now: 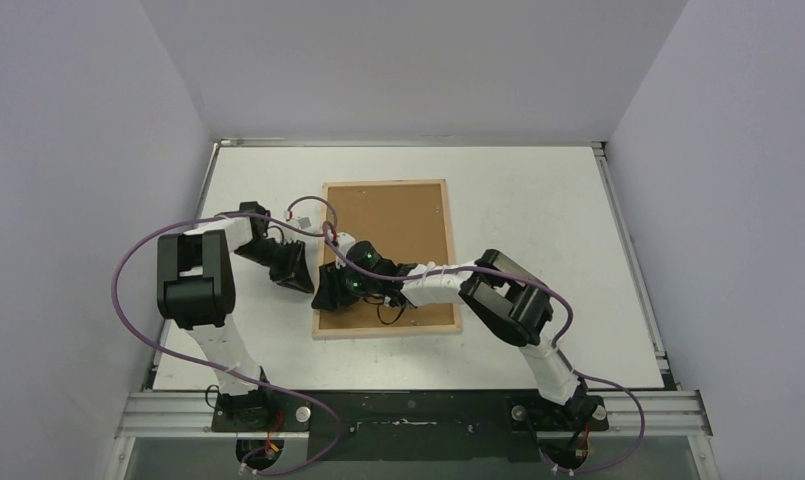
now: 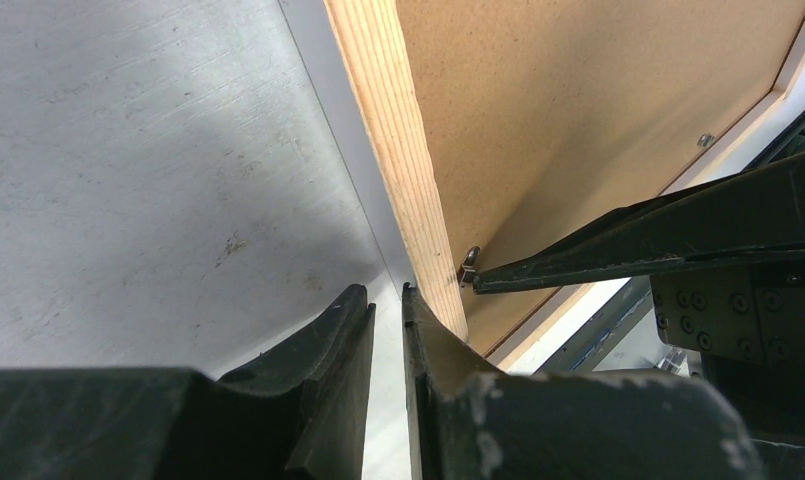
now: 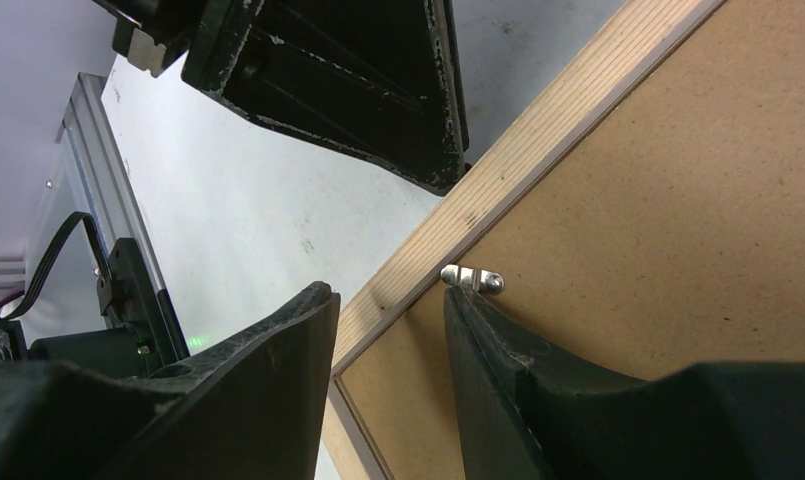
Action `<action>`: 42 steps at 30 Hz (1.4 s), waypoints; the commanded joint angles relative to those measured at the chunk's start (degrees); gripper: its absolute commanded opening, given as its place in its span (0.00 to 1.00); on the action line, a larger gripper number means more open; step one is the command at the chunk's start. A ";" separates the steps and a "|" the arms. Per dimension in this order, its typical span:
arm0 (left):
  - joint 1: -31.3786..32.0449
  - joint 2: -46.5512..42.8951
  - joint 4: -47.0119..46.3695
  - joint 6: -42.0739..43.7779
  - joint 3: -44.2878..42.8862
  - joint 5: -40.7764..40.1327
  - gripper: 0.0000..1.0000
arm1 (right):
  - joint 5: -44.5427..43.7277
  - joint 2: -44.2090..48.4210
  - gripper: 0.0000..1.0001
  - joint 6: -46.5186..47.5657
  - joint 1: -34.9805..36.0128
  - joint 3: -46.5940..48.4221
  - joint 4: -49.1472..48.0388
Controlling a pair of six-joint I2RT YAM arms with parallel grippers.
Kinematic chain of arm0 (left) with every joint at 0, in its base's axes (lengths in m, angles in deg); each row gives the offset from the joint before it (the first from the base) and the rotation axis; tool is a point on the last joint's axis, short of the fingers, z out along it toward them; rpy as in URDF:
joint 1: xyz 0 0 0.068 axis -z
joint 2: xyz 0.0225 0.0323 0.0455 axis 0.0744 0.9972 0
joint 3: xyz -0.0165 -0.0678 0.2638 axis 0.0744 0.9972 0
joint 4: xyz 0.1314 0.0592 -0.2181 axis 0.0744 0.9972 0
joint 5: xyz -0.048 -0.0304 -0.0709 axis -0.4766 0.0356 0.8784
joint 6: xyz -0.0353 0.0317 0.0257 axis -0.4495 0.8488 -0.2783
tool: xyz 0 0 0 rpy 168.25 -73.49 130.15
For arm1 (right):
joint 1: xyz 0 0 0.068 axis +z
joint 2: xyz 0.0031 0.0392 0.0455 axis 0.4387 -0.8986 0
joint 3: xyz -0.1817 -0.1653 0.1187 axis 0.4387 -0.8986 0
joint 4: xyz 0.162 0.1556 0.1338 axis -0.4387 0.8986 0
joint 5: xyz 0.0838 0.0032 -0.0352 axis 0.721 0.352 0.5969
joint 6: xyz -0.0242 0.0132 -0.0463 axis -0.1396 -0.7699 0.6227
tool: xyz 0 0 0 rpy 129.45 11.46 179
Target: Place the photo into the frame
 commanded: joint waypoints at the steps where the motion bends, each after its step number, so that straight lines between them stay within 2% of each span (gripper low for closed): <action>1: 0.43 -0.03 -0.42 -0.23 -1.77 2.89 0.16 | -1.28 -1.58 0.45 -1.14 0.84 0.07 -4.46; 9: 0.40 0.27 -0.32 -0.02 -1.65 3.07 0.16 | -3.33 -2.25 0.43 -2.32 1.14 0.10 -5.97; 17: 0.38 0.37 -0.18 0.08 -1.81 3.09 0.15 | -10.75 -0.62 0.41 -1.36 2.38 -1.98 -6.00; 22: -0.49 0.27 1.78 -0.17 -3.69 3.29 0.14 | -10.65 5.26 0.47 1.71 3.24 -5.24 -8.08; 29: -1.35 -0.75 2.58 -1.23 -4.07 4.77 0.14 | -9.90 12.04 0.51 1.11 3.44 -11.58 -8.58; 42: -1.21 1.29 0.03 -1.80 -1.82 2.74 0.14 | -9.37 5.55 0.50 -1.02 3.35 -9.22 -10.61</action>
